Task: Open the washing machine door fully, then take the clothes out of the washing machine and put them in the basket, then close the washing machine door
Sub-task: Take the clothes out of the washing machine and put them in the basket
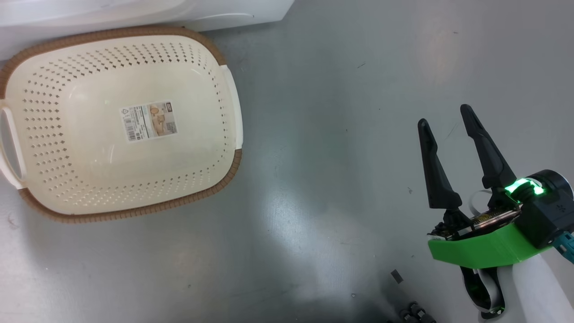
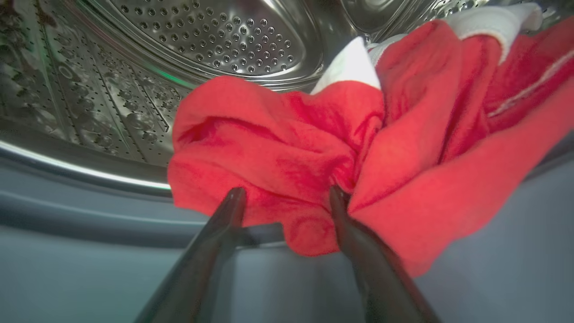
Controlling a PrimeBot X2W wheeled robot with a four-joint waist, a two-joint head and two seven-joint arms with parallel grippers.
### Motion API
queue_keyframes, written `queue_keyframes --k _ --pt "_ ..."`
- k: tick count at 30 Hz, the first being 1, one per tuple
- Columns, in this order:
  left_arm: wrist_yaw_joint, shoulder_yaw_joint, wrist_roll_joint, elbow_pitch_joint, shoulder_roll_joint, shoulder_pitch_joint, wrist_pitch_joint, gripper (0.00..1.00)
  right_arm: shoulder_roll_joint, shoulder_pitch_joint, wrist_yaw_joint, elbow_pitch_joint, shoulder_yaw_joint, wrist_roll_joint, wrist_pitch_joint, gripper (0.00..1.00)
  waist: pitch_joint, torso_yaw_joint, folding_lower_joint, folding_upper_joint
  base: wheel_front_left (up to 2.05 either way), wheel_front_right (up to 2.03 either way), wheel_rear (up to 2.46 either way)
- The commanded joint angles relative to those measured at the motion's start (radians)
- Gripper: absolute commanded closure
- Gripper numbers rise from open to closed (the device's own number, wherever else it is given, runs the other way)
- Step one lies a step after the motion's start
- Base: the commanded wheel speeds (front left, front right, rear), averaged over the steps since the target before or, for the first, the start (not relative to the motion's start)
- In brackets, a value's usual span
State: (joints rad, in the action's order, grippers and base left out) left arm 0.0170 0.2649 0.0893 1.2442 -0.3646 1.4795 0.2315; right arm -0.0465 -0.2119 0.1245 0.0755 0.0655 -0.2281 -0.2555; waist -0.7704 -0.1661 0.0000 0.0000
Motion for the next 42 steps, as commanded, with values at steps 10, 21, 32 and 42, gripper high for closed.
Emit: queue_keyframes --k 10,21,32,42 --pt "0.02 0.063 -0.053 -0.003 -0.051 0.032 -0.014 1.0 -0.004 0.026 0.006 0.018 0.033 -0.016 -0.006 0.0 0.004 -0.013 0.0 0.0 0.0 0.0 0.0" --pt "0.005 0.065 -0.023 0.008 -0.047 0.038 -0.016 1.0 -0.004 0.026 0.006 0.017 0.043 -0.025 -0.006 0.0 0.004 -0.02 0.0 0.0 0.0 0.0 0.0" --pt "0.041 0.099 -0.036 -0.043 -0.044 0.048 0.018 1.0 -0.004 0.022 0.006 0.012 0.043 -0.023 -0.006 0.0 0.006 -0.012 0.0 0.0 0.0 0.0 0.0" --pt "0.062 0.105 -0.024 -0.119 -0.046 0.034 0.028 1.0 -0.004 0.023 0.006 0.008 0.041 -0.015 -0.006 0.0 0.016 -0.003 0.0 0.0 0.0 0.0 0.0"
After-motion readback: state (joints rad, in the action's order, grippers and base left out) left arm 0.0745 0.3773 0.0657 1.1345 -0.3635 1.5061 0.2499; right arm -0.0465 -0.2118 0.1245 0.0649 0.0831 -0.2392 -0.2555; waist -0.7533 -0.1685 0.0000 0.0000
